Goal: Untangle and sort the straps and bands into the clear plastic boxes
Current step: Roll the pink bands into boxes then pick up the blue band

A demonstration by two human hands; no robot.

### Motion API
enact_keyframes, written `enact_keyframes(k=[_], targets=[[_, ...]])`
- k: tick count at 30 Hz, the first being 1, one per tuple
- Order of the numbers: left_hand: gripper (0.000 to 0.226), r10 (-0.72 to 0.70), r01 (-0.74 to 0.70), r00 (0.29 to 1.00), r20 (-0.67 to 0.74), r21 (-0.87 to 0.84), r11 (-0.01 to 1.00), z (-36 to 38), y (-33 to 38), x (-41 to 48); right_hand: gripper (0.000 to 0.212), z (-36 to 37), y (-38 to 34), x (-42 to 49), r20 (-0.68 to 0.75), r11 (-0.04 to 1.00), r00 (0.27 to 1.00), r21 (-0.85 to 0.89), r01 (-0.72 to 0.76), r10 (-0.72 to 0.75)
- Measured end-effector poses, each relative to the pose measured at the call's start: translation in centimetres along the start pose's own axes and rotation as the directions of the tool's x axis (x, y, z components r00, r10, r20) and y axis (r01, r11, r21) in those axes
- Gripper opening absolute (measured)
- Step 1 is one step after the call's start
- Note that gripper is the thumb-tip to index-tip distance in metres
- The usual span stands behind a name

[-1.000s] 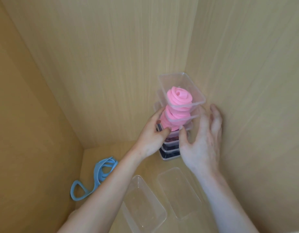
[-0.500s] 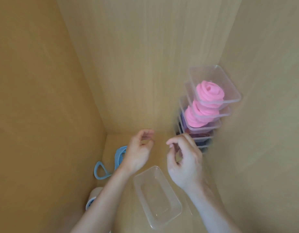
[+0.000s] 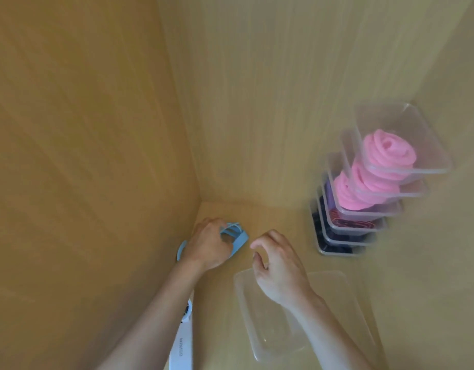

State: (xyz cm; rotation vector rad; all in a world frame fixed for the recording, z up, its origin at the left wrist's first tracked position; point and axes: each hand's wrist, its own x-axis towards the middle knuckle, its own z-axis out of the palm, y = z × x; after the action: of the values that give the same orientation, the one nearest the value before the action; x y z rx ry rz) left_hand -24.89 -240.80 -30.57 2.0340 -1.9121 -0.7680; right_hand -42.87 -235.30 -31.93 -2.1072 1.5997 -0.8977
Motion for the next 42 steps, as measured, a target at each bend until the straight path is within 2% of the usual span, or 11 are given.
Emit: enact_keyframes(k=[5,8,11,19,23,26,28,33,37,40,42], targets=[[0.083,-0.089,0.044,0.984,0.153,0.271,0.961,1.1,-0.3,3.2,0.013,-0.5,-0.2,0.1,0.072,1.0,0.997,0.014,0.01,-0.011],[0.098,-0.148,0.056,0.961,0.233,0.361,0.931,2.0,-0.7,4.5,0.015,-0.9,-0.2,-0.2,0.092,1.0,0.996,0.006,0.008,-0.008],[0.098,-0.18,0.074,0.951,0.252,0.382,0.921,3.1,-1.1,5.4,0.018,-1.3,0.1,-0.7,0.112,1.0,0.994,-0.013,-0.014,0.015],[0.077,-0.158,0.109,0.977,0.144,0.298,0.948,4.9,-1.6,5.9,0.021,-1.9,1.1,-1.9,0.135,0.997,0.988,-0.036,-0.07,0.074],[0.06,-0.19,0.168,0.973,0.129,0.164,0.972,4.7,-2.0,6.3,0.02,-1.9,1.3,-1.9,0.136,0.995,0.986,-0.025,-0.094,0.097],[0.038,-0.199,0.197,0.978,0.066,0.038,0.98,4.2,-2.4,6.6,0.02,-1.9,1.3,-1.9,0.152,0.994,0.982,-0.016,-0.107,0.109],[0.032,-0.211,0.211,0.977,0.022,-0.006,0.977,4.0,-2.6,6.6,0.02,-1.9,1.2,-1.9,0.16,0.994,0.981,-0.008,-0.111,0.111],[0.026,-0.284,0.257,0.958,-0.034,-0.332,0.908,3.5,-3.0,6.6,0.018,-1.7,1.2,-1.6,0.162,0.993,0.98,0.009,-0.12,0.117],[0.032,-0.307,0.243,0.952,-0.004,-0.601,0.761,2.3,-1.4,5.8,0.015,-1.1,1.0,-1.3,0.15,0.991,0.981,0.043,-0.127,0.119],[0.027,-0.249,0.195,0.968,0.016,-0.67,0.716,1.6,0.0,5.0,0.015,-0.4,0.9,-0.8,0.128,0.988,0.985,0.089,-0.126,0.114],[0.031,-0.172,0.124,0.985,-0.007,-0.664,0.737,1.1,1.0,4.2,0.018,0.0,0.8,-0.4,0.085,0.984,0.99,0.127,-0.125,0.115]])
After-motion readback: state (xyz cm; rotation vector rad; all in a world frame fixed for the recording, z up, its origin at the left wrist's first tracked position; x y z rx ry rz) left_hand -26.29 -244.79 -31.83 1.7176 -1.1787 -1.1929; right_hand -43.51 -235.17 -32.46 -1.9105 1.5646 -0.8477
